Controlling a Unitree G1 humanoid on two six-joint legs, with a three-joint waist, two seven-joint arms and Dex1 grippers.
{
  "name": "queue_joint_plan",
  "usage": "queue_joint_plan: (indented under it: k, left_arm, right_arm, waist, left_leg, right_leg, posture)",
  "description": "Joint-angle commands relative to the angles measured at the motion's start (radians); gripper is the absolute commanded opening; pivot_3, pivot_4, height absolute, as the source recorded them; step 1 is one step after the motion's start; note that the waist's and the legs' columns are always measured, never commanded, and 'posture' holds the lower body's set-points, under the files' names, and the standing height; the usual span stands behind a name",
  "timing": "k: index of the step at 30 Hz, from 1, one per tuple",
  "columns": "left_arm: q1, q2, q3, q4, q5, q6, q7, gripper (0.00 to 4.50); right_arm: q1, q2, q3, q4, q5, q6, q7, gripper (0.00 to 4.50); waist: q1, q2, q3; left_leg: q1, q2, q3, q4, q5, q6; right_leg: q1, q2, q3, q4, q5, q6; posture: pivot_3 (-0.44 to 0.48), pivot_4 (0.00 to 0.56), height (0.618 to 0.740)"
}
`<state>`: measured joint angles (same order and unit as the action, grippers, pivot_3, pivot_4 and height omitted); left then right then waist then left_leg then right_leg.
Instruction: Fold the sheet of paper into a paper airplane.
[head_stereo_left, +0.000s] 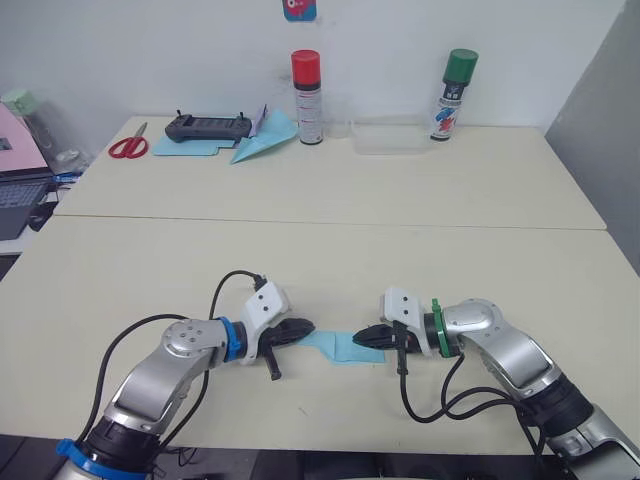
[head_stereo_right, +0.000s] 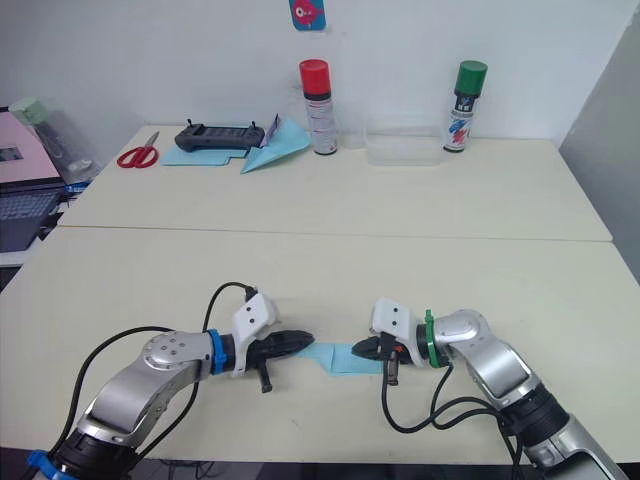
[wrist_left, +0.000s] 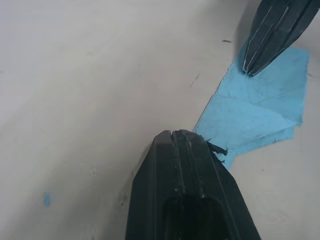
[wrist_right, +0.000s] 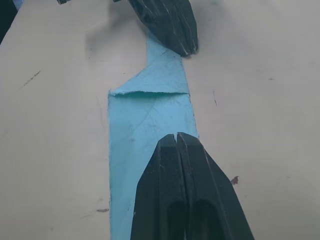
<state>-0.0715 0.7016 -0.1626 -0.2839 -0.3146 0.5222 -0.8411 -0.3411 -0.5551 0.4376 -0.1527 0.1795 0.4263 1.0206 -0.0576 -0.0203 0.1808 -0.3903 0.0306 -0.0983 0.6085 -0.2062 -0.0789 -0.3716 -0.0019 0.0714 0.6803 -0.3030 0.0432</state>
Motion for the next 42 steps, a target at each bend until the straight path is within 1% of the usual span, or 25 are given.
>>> queue_joint_plan:
  k: [1,3,5,7,10,13,16,18,20,23,26,29,33,35,39,40,42]
  left_arm:
    - [0.046,0.04,0.027,0.029,0.027,0.021,0.004,0.0]
    - [-0.021,-0.013,0.066,0.001,-0.015,0.018,0.034,0.0]
    - [-0.088,-0.071,0.076,-0.031,-0.051,0.032,0.058,0.0]
    - [-0.117,-0.103,0.054,-0.076,-0.077,0.064,0.053,0.0]
    - [-0.115,-0.127,0.009,-0.086,-0.059,0.084,0.056,0.0]
    - [-0.069,-0.096,-0.083,-0.064,0.022,0.037,0.03,0.0]
    - [-0.024,-0.068,-0.13,-0.051,0.067,0.017,0.02,0.0]
    - [-0.008,-0.051,-0.154,-0.03,0.099,-0.002,0.017,0.0]
    - [-0.003,-0.051,-0.165,-0.011,0.111,-0.009,0.019,0.0]
    - [-0.016,-0.082,-0.178,0.041,0.118,-0.02,0.023,0.0]
    - [-0.031,-0.086,-0.204,0.08,0.146,-0.048,0.018,0.0]
    - [-0.04,-0.094,-0.206,0.097,0.15,-0.056,0.019,0.0]
    - [-0.041,-0.089,-0.201,0.1,0.146,-0.054,0.017,0.0]
    - [-0.042,-0.089,-0.2,0.102,0.147,-0.055,0.018,0.0]
    - [-0.048,-0.096,-0.204,0.111,0.148,-0.058,0.021,0.0]
    - [-0.052,-0.098,-0.204,0.114,0.147,-0.058,0.022,0.0]
    - [-0.059,-0.104,-0.207,0.122,0.145,-0.059,0.023,0.0]
  right_arm:
    - [0.011,-0.012,0.006,0.023,-0.03,0.008,-0.004,0.02]
    - [0.005,-0.004,0.001,0.035,-0.032,0.004,-0.01,0.02]
    - [0.002,0.0,-0.001,0.04,-0.032,0.001,-0.011,0.02]
    - [-0.001,0.004,-0.005,0.04,-0.03,0.002,-0.011,0.02]
    - [-0.008,0.014,-0.012,0.042,-0.026,0.007,-0.016,0.02]
    - [-0.01,0.021,-0.013,0.043,-0.03,0.009,-0.02,0.02]
    - [-0.007,0.04,-0.03,0.037,-0.019,0.007,-0.038,0.02]
    - [-0.004,0.079,-0.061,0.025,0.023,0.023,-0.057,0.02]
    - [-0.005,0.1,-0.072,0.018,0.038,0.04,-0.065,0.02]
    - [-0.007,0.1,-0.049,0.035,-0.007,0.042,-0.081,0.02]
    - [-0.001,0.075,-0.021,0.043,-0.042,0.028,-0.065,0.02]
    - [0.014,0.053,-0.015,0.034,-0.048,0.022,-0.046,0.02]
    - [0.068,-0.057,-0.019,0.02,-0.077,-0.005,-0.004,0.02]
    - [0.094,-0.104,-0.048,0.017,-0.077,-0.015,-0.009,0.02]
    - [0.145,-0.162,-0.115,-0.014,-0.043,-0.007,-0.005,0.02]
    - [0.159,-0.173,-0.134,-0.027,-0.031,-0.002,-0.003,0.02]
    - [0.187,-0.193,-0.186,-0.062,0.004,0.004,-0.004,0.02]
  waist:
    - [0.0,0.0,0.0]
    - [0.001,0.0,0.0]
    - [0.003,-0.002,0.001]
    - [0.004,-0.004,0.001]
    - [-0.003,-0.005,0.001]
    - [-0.005,-0.004,0.001]
    - [0.0,-0.005,0.001]
    - [0.002,-0.005,0.001]
    - [0.001,-0.004,0.001]
    - [0.003,-0.004,0.001]
    - [0.013,-0.003,-0.001]
    - [0.019,-0.001,-0.003]
    - [0.028,0.0,-0.005]
    - [0.028,-0.001,-0.008]
    - [0.028,-0.001,-0.016]
    - [0.028,-0.001,-0.017]
    - [0.029,-0.001,-0.017]
  left_leg:
    - [0.0,0.0,0.0,0.0,0.0,0.0]
    - [0.0,0.0,0.0,0.0,0.0,0.0]
    - [-0.001,0.0,-0.001,0.0,0.0,0.0]
    - [-0.002,0.0,-0.001,0.001,0.0,0.0]
    - [-0.002,0.0,0.001,0.001,0.0,0.0]
    - [-0.002,0.0,0.001,0.0,0.0,0.0]
    - [-0.002,0.001,0.0,-0.001,0.0,0.0]
    - [-0.002,0.0,-0.001,0.0,0.0,0.0]
    - [-0.002,0.0,0.0,0.0,0.0,0.0]
    - [-0.003,-0.001,0.0,0.0,0.0,0.0]
    - [-0.003,-0.001,0.0,0.0,0.0,0.0]
    - [-0.002,-0.001,0.0,0.0,0.0,0.0]
    - [-0.001,-0.002,0.0,0.0,0.0,0.0]
    - [-0.001,-0.002,0.0,0.0,0.0,0.0]
    - [-0.001,-0.002,0.0,0.0,0.0,0.0]
    - [-0.001,-0.002,0.0,0.0,0.0,0.0]
    - [0.0,-0.002,0.001,0.0,0.0,0.0]
  right_leg:
    - [0.0,0.0,0.0,0.0,0.0,0.0]
    - [0.0,0.0,0.0,0.0,0.0,0.0]
    - [0.0,0.0,-0.001,0.0,0.0,0.0]
    - [0.0,0.0,-0.001,0.0,0.0,0.001]
    - [-0.001,0.0,0.001,0.0,0.001,0.002]
    - [-0.002,0.001,0.001,0.0,0.001,0.002]
    - [-0.002,0.001,0.0,0.0,0.001,0.001]
    - [-0.001,0.001,0.0,0.0,0.0,0.0]
    - [-0.001,0.001,0.001,0.0,0.0,0.0]
    - [-0.002,0.0,0.0,-0.001,0.0,0.0]
    - [-0.001,-0.001,0.0,-0.001,0.0,0.001]
    - [0.0,-0.001,0.0,-0.001,0.0,0.001]
    - [0.001,-0.001,0.0,-0.002,0.0,0.0]
    - [0.001,-0.002,0.0,-0.003,0.0,0.001]
    - [0.002,-0.002,0.0,-0.004,-0.001,0.0]
    - [0.002,-0.002,0.0,-0.004,-0.003,-0.004]
    - [0.003,-0.002,0.001,-0.004,-0.004,-0.005]
  posture:
    - [0.0,0.15,0.74]
    - [0.0,0.15,0.74]
    - [0.0,0.15,0.74]
    - [0.0,0.15,0.74]
    - [0.0,0.15,0.74]
    - [0.0,0.15,0.74]
    - [0.0,0.15,0.74]
    - [0.0,0.15,0.74]
    - [0.0,0.15,0.74]
    - [0.0,0.15,0.74]
    - [0.0,0.15,0.74]
    - [0.0,0.15,0.74]
    - [0.0,0.15,0.74]
    - [0.0,0.15,0.74]
    - [0.0,0.15,0.74]
    - [0.0,0.15,0.74]
    - [0.0,0.15,0.74]
